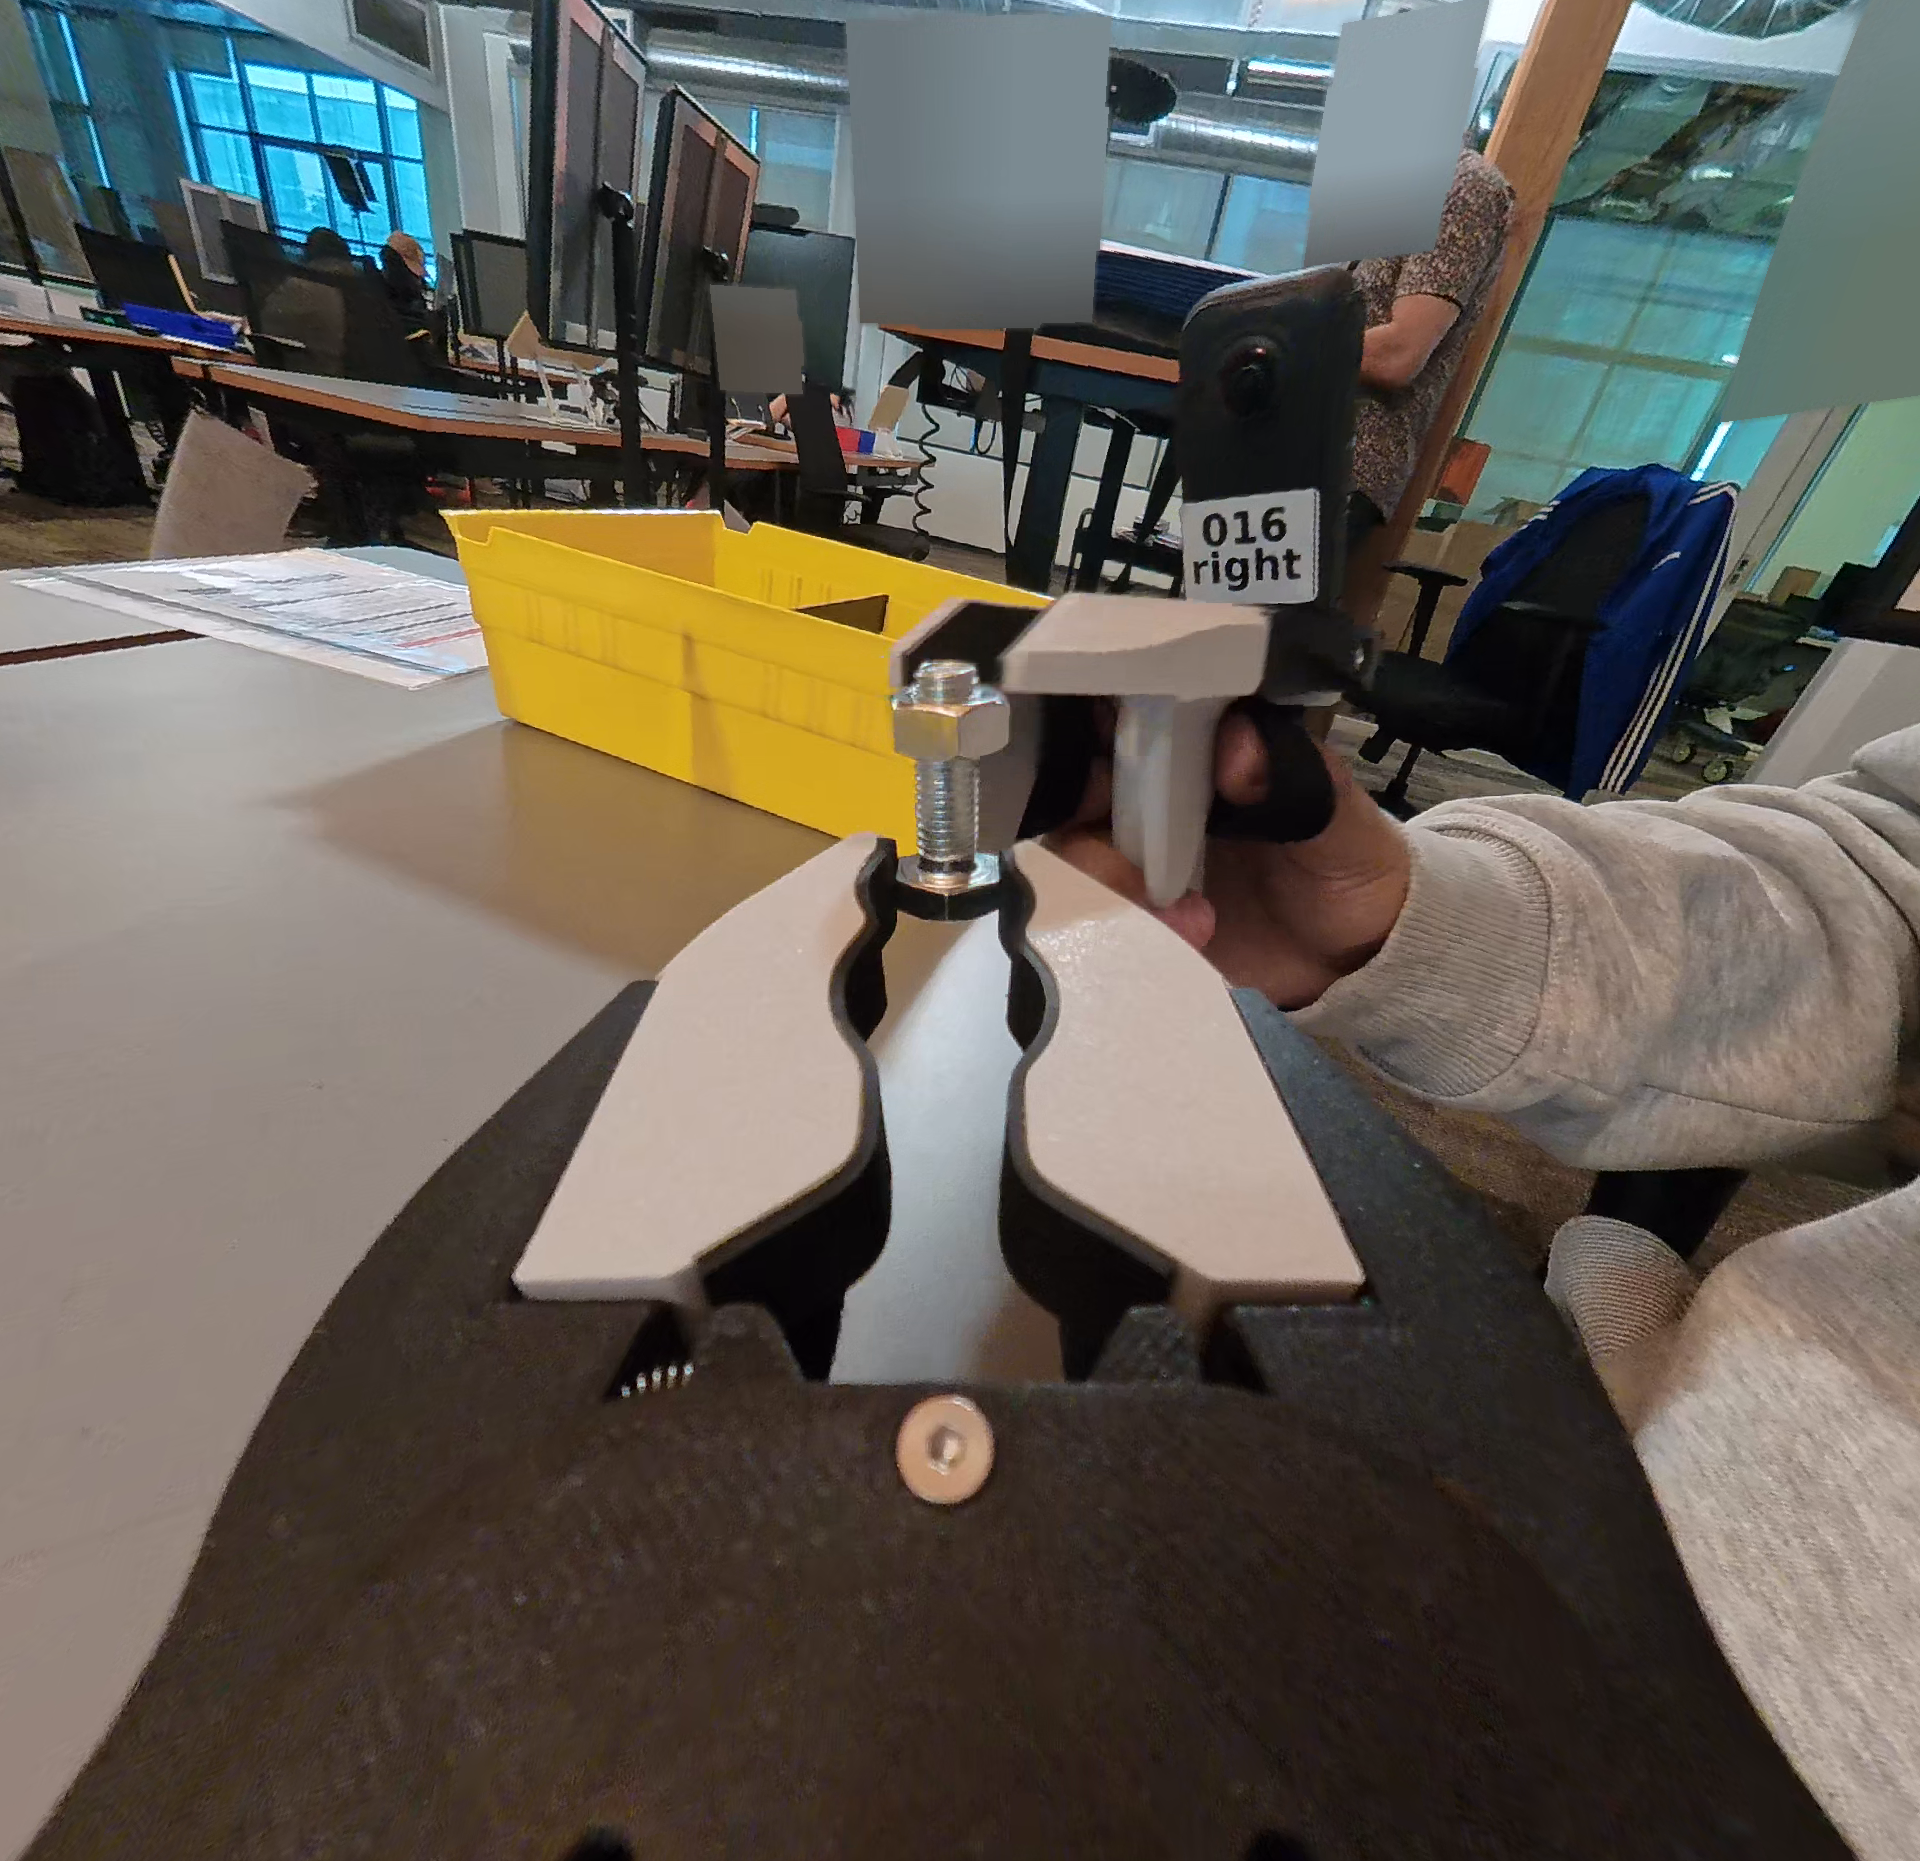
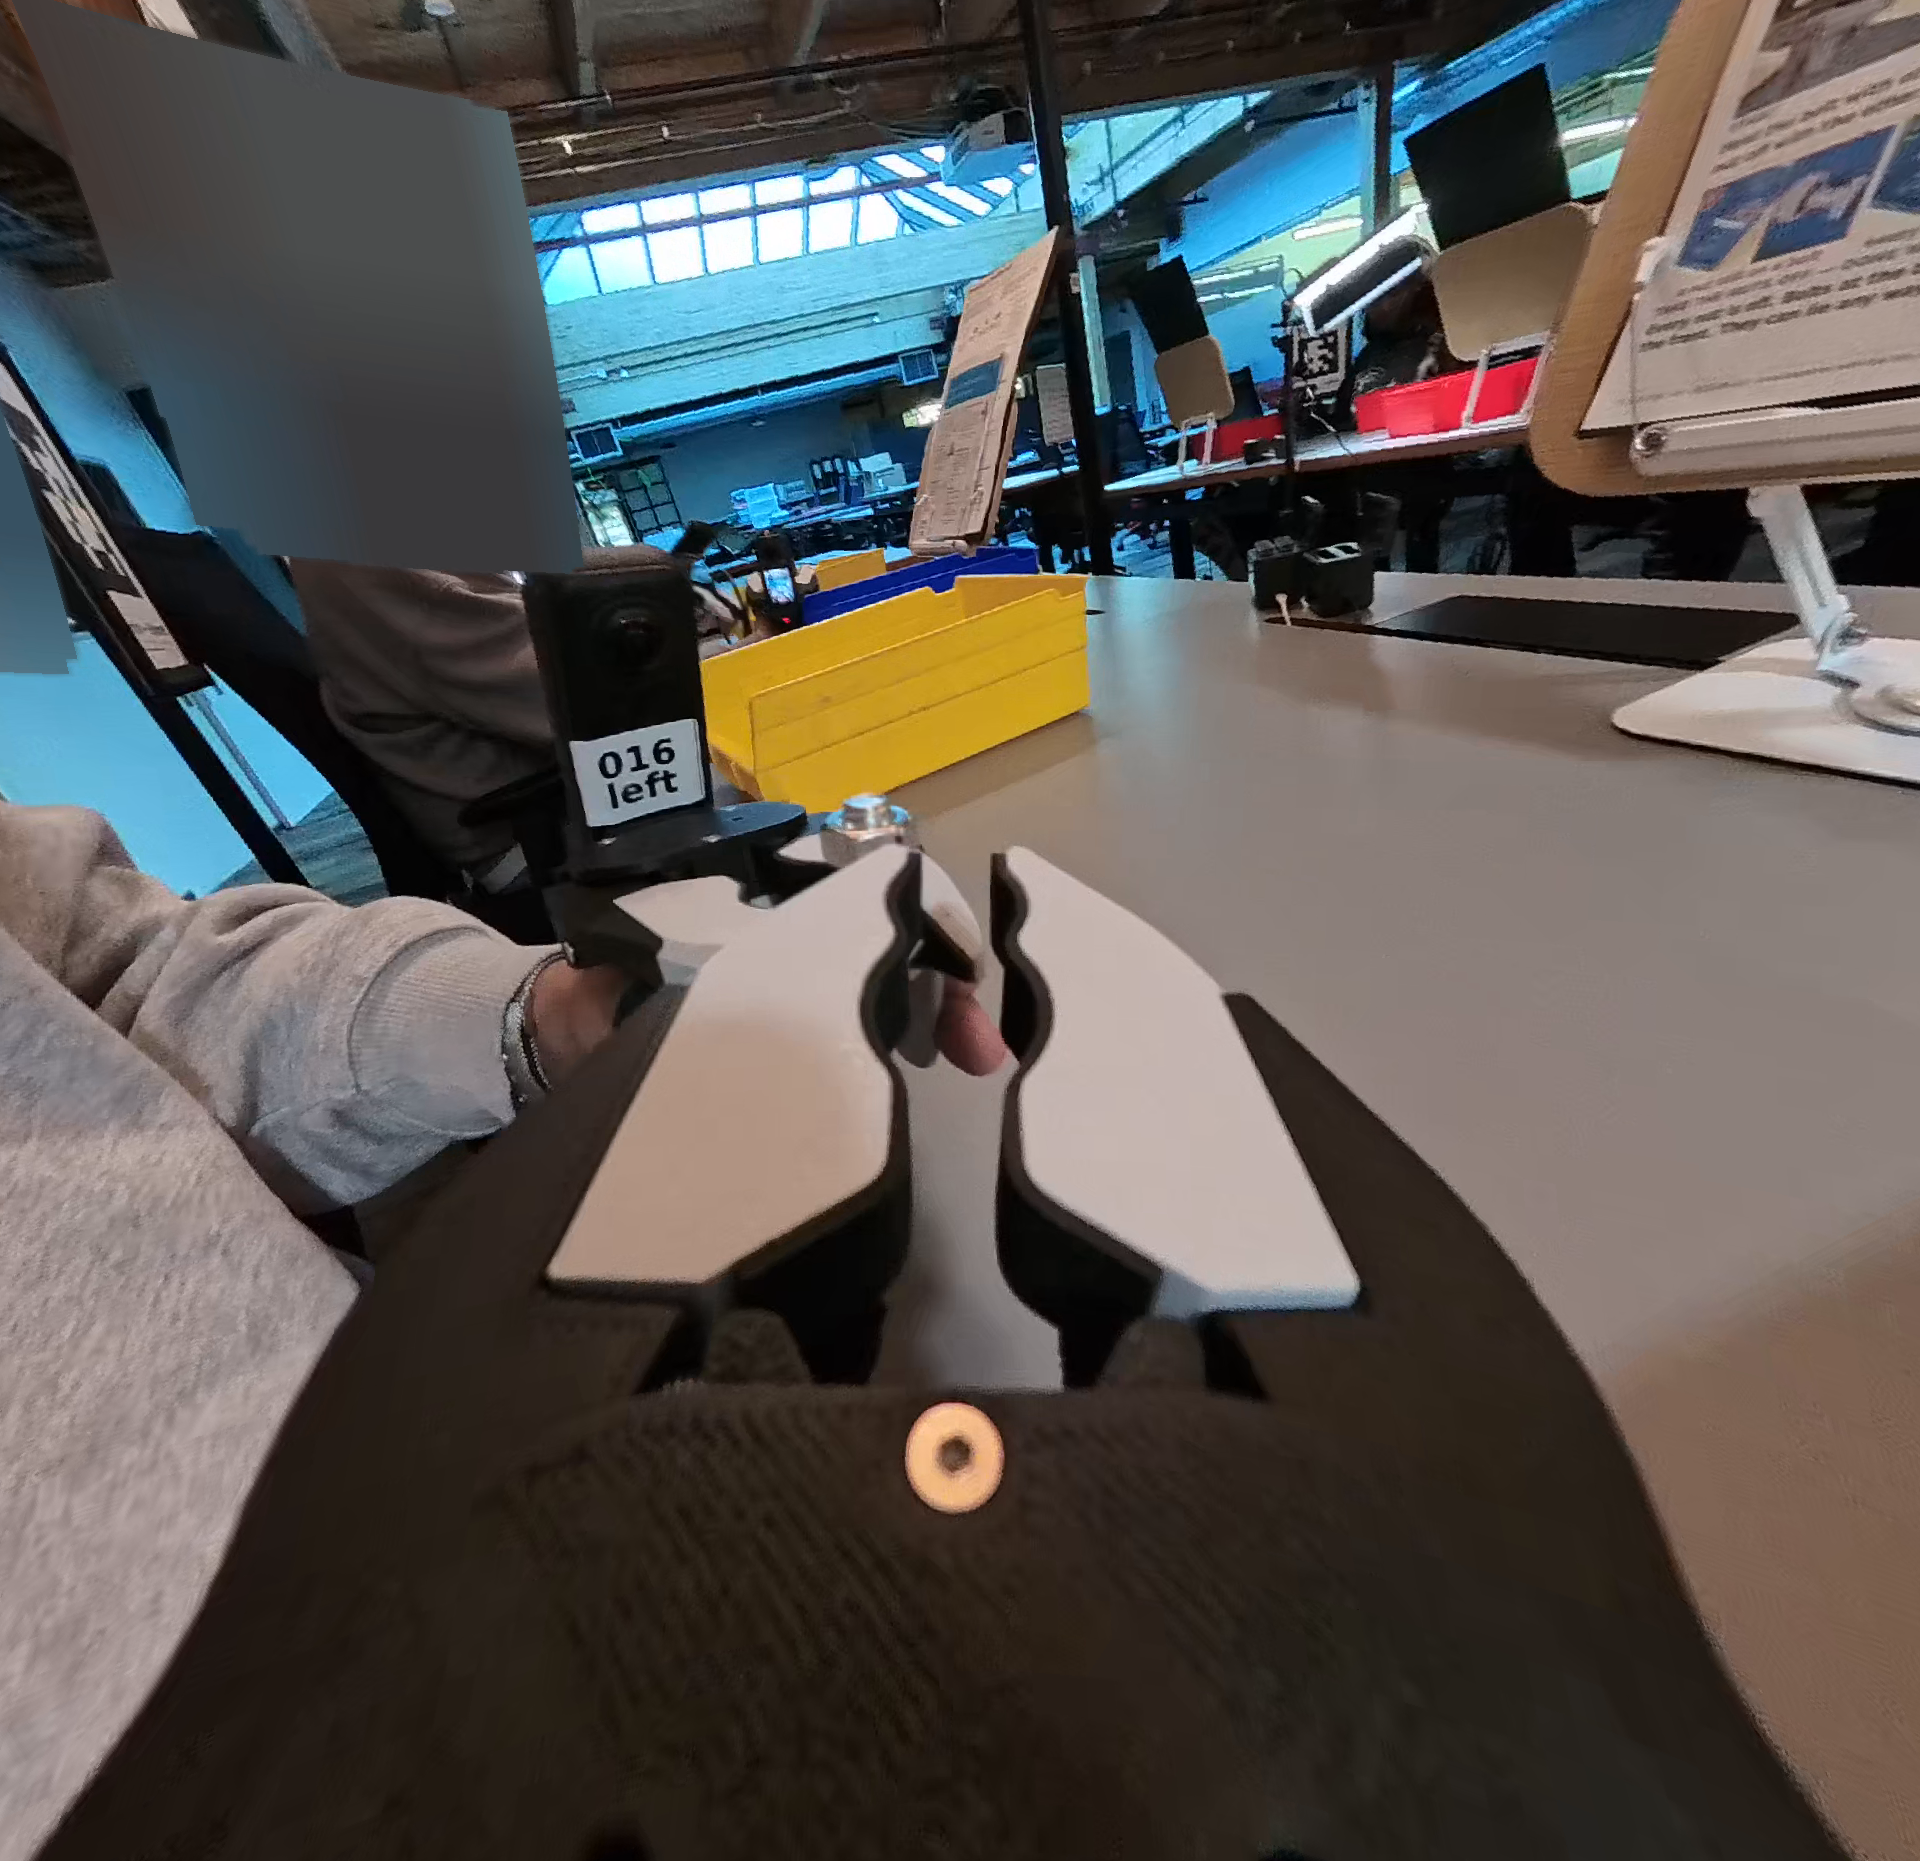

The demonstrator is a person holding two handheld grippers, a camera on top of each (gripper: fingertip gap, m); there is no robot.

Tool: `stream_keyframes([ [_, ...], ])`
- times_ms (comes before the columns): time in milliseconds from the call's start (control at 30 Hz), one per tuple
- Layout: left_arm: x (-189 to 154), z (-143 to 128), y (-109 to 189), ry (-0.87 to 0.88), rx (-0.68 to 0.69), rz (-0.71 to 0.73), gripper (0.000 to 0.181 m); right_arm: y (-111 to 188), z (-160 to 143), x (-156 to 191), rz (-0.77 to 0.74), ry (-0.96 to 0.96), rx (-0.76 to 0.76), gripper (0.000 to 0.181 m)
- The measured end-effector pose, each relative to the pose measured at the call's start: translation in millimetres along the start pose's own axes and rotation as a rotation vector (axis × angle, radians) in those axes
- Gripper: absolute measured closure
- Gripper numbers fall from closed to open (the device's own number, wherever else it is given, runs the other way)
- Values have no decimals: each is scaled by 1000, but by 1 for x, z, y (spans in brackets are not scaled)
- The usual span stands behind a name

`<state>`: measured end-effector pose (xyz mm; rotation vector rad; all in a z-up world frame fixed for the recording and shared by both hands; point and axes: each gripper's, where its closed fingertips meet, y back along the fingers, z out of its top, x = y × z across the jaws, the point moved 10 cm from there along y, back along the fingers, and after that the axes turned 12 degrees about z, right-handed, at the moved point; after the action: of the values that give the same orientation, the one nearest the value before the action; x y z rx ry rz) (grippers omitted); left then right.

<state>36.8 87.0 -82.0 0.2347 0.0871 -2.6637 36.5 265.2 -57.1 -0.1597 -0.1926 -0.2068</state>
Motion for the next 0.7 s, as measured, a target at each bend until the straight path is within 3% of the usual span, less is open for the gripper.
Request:
stream_keyframes([
  [167,0,0,0,-2,1,-2,162,-5,1,9,62,49,5,162],
  [500,2,1,1,16,-8,3,162,-3,-1,4,-20,46,40,171],
  [700,0,0,0,3,0,0,162,-8,0,12,47,85,45,163],
])
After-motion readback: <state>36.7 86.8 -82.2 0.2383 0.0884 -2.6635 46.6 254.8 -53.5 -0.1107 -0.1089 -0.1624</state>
